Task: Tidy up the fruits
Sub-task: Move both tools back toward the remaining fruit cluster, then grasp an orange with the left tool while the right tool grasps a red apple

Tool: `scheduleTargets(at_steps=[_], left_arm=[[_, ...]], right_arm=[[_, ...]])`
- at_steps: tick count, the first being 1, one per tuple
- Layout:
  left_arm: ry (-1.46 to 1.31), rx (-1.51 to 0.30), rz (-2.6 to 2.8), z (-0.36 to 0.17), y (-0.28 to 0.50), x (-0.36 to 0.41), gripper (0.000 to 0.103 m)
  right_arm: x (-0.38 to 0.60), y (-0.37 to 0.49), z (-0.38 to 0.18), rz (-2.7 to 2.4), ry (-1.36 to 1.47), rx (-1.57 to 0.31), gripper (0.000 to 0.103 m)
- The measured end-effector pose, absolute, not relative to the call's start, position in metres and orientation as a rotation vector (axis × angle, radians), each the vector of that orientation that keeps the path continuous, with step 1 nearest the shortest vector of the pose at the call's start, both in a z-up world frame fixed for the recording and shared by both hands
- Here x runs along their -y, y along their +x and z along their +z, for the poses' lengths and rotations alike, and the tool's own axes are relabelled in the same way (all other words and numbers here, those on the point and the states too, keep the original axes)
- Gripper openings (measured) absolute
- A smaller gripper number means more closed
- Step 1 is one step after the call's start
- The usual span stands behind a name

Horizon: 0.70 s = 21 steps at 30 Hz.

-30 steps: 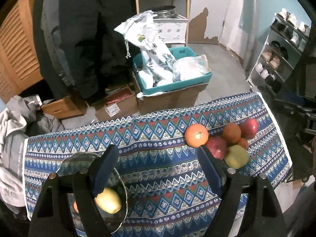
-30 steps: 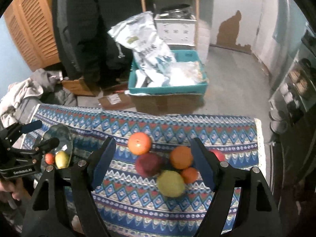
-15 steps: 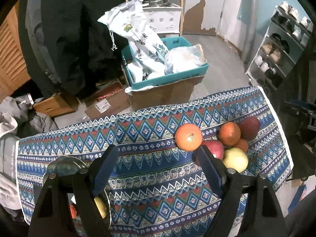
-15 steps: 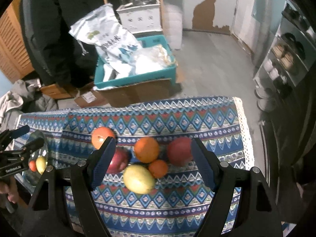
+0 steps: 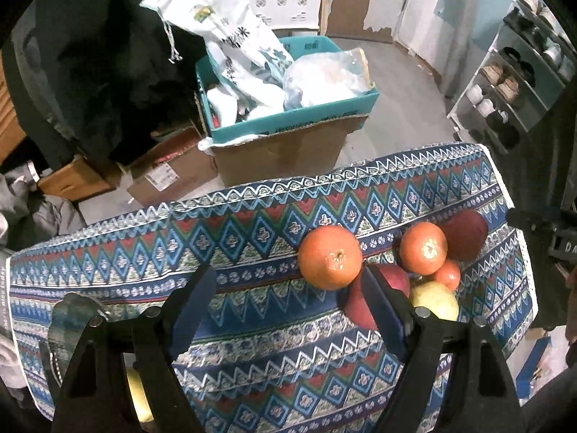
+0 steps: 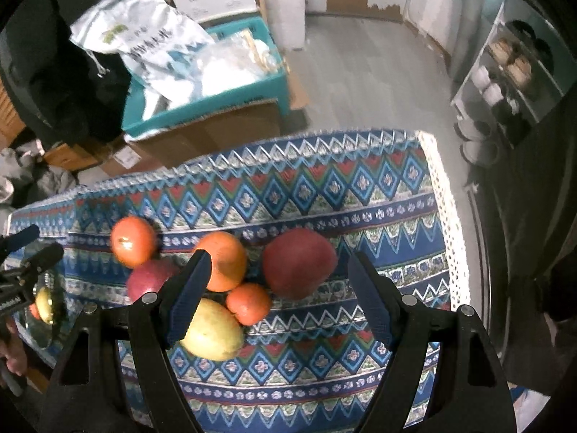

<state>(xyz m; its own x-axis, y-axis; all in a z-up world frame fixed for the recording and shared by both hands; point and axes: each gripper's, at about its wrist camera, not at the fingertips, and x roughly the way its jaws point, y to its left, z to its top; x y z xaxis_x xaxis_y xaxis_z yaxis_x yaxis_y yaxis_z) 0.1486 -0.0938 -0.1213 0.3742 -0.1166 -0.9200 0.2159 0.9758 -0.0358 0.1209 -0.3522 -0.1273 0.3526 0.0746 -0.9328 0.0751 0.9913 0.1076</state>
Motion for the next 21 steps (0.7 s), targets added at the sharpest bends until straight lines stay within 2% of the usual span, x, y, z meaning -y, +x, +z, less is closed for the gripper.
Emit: scheduleTargets(at_steps=[11, 21], left_arm=[[0.057, -1.253, -0.255, -0.167, 0.173, 0.111, 0.084], [0.036, -1.301, -0.278, -0.193, 0.187, 0.121, 0.084]], right_arm=[[0.359, 0.140, -0.187, -0.005, 0.153, -1.339, 0.079], [0.364, 0.144, -0.215, -0.026, 0.159, -1.394, 0.079]])
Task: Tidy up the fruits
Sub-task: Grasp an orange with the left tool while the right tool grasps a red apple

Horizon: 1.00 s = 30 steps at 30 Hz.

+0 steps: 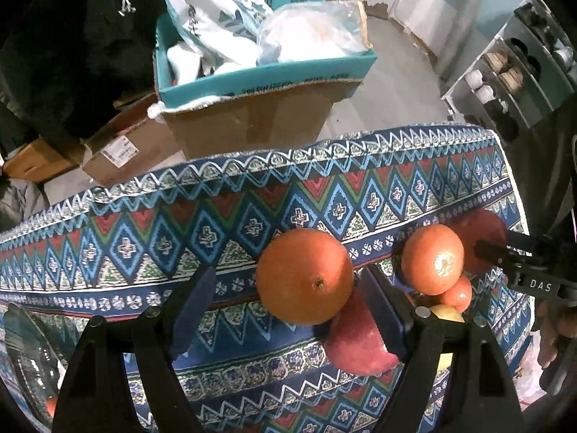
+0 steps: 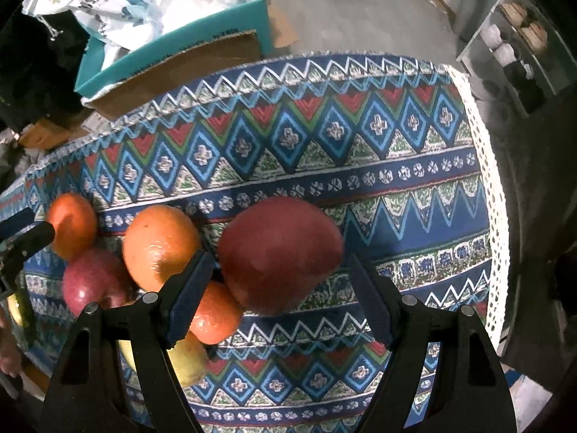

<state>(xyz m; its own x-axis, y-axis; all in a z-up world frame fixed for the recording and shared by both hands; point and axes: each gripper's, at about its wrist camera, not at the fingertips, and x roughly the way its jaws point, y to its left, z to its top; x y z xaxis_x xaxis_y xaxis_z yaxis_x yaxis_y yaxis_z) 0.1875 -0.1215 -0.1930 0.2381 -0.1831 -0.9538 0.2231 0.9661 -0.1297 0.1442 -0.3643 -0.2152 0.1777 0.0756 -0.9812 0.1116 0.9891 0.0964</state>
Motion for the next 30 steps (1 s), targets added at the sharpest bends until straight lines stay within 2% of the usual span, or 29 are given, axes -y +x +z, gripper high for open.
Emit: scheduleTargets(at_steps=[16, 20, 30], left_arm=[[0.038, -1.393, -0.270, -0.231, 0.194, 0.134, 0.083], [-0.019, -1.406, -0.323, -0.238, 0.193, 0.131, 0.071], [0.032, -1.371, -0.305, -0.233, 0.182, 0.125, 0.069]], right_arm=[[0.365, 0.139, -0.241, -0.014, 0.149, -1.387, 0.078], [0.360, 0.142, -0.241, -0.016, 0.136, -1.377, 0.077], [0.359, 0.135, -0.236, 0.003, 0.135, -1.317, 0.076]])
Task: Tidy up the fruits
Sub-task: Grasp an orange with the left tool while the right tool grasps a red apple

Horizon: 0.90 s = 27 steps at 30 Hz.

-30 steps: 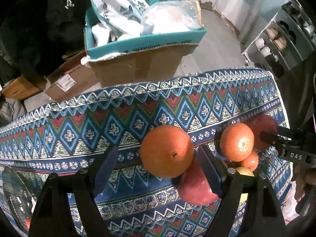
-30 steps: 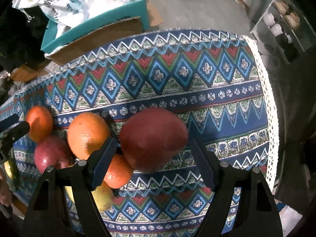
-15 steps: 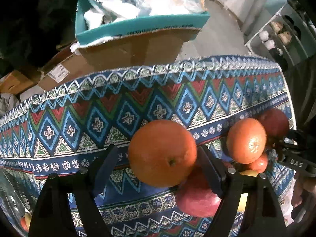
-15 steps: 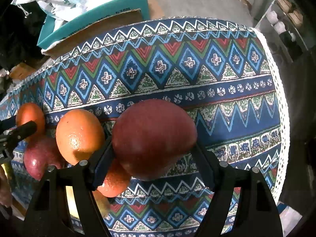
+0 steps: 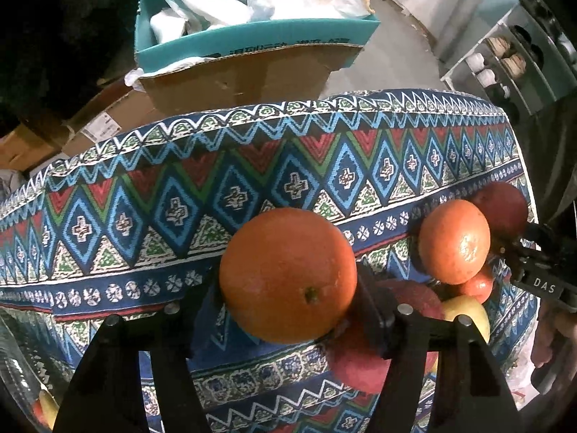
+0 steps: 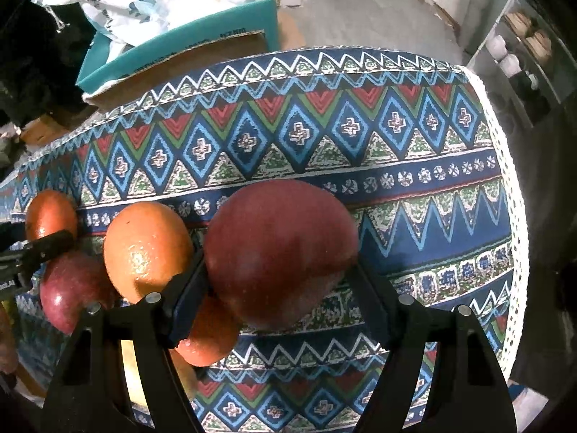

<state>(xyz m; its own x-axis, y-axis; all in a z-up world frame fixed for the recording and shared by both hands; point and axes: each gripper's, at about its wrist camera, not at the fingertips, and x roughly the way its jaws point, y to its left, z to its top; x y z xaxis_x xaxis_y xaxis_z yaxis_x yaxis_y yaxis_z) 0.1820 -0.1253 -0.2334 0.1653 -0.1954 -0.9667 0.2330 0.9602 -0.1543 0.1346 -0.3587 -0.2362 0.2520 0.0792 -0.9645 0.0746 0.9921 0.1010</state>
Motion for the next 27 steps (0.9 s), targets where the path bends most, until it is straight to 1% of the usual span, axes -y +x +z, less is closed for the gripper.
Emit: scheduleTargets(at_steps=[15, 27], left_arm=[[0.081, -1.236, -0.299, -0.190, 0.156, 0.115, 0.069], [0.036, -1.142, -0.285, -0.144, 0.137, 0.095, 0.069]], right_arm=[[0.348, 0.112, -0.202, 0.035, 0.110, -1.197, 0.076], [0.325, 0.099, -0.153, 0.066, 0.084, -1.074, 0.076]])
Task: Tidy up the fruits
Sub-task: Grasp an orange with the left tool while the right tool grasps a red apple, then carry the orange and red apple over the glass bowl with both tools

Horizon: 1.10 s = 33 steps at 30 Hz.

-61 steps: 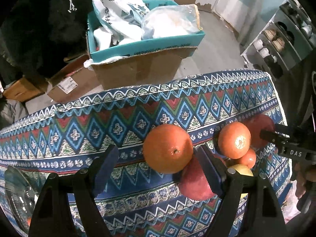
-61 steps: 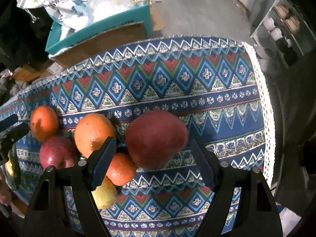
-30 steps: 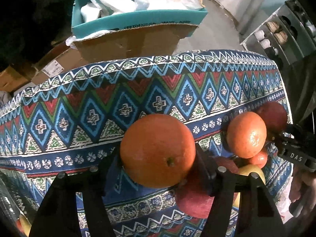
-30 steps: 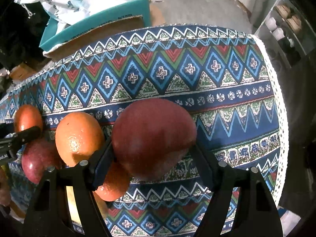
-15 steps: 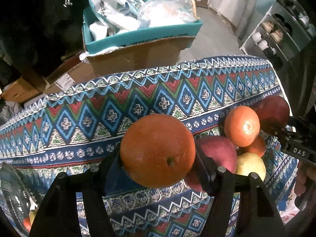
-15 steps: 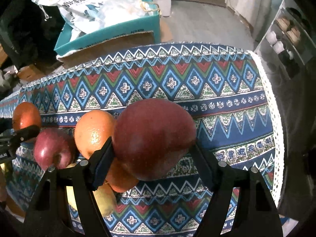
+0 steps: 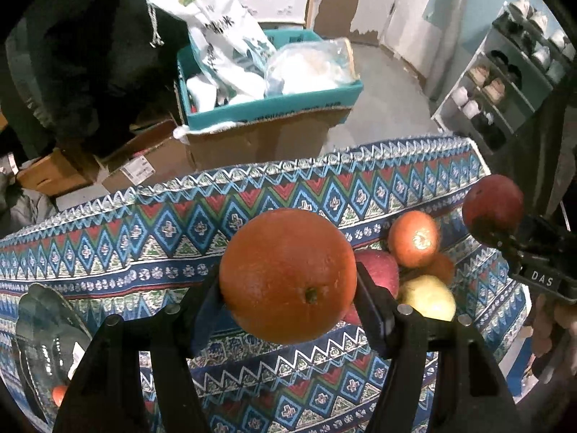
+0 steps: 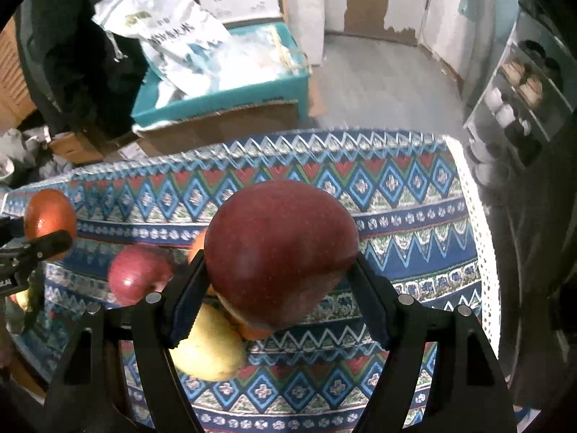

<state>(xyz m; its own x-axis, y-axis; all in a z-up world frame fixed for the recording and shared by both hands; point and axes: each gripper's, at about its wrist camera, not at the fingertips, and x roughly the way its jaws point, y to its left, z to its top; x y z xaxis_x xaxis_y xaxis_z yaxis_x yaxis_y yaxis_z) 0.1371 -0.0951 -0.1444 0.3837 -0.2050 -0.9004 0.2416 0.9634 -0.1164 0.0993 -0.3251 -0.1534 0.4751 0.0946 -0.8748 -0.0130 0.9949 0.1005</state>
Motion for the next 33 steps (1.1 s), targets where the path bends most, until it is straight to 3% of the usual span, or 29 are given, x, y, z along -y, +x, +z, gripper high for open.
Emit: scheduleTargets(at_steps=[33], left_arm=[[0.080, -0.832, -0.280, -0.027, 0.069, 0.045, 0.069]], right_arm=[[0.263, 0.051, -0.031, 0.246, 0.064, -0.800, 0.076]])
